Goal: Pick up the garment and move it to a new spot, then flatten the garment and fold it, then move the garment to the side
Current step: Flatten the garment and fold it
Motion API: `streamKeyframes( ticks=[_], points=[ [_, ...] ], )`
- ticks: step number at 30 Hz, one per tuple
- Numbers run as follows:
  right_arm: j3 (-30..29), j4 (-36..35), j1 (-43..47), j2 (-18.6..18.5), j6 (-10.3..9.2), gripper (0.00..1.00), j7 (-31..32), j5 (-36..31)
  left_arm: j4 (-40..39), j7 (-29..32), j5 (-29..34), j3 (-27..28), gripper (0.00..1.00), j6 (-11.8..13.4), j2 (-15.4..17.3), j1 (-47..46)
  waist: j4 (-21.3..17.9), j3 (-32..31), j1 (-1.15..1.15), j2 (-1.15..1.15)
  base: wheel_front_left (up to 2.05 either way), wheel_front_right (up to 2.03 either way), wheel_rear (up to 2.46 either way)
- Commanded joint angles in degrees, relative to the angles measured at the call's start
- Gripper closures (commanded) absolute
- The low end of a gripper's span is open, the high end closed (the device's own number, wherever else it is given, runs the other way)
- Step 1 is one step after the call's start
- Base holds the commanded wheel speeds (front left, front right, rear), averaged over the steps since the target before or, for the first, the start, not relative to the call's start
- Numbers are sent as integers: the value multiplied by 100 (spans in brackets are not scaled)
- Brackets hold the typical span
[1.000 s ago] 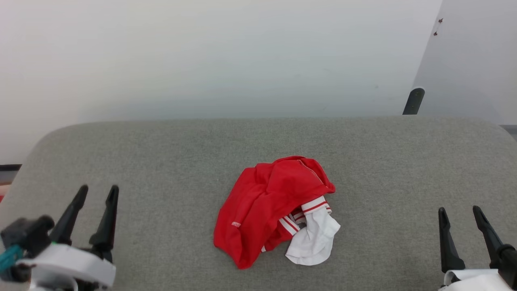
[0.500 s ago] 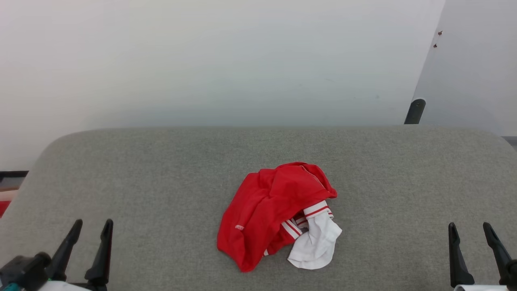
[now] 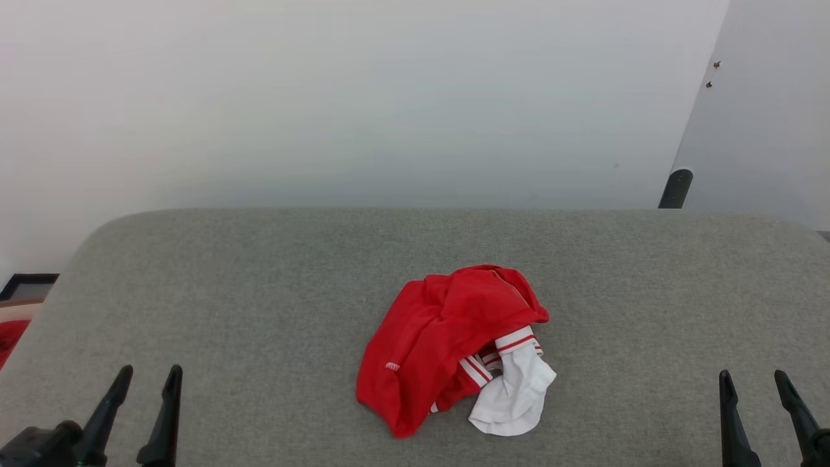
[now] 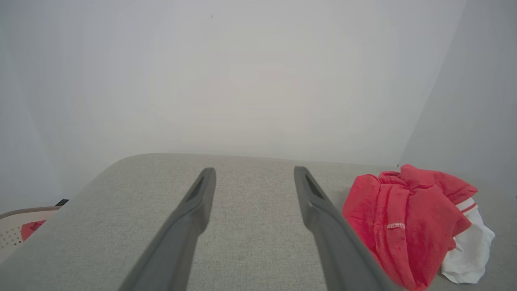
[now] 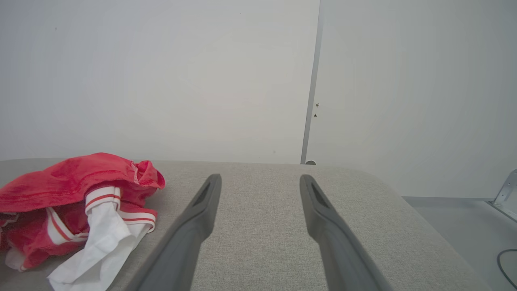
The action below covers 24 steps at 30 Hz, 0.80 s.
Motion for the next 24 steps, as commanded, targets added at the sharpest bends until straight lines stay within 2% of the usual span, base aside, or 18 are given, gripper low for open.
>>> streamKeyframes(
  ticks=[1,15,20,24],
  points=[
    [-6,-27,36,15,0,0,-9,-8,-25,-5,38,3,0,-20,8,47,17,6,0,0,0,0,0],
    [148,-50,77,17,0,0,100,55,-162,-5,-36,-56,0,-25,36,56,160,59,0,0,0,0,0],
    [452,-26,5,-58,0,0,386,304,-149,31,-55,-77,0,-5,52,-42,424,89,0,0,0,0,0],
    [667,-56,-70,-129,0,0,855,513,-206,177,-51,-152,0,52,46,-131,727,135,0,0,0,0,0]
  ],
)
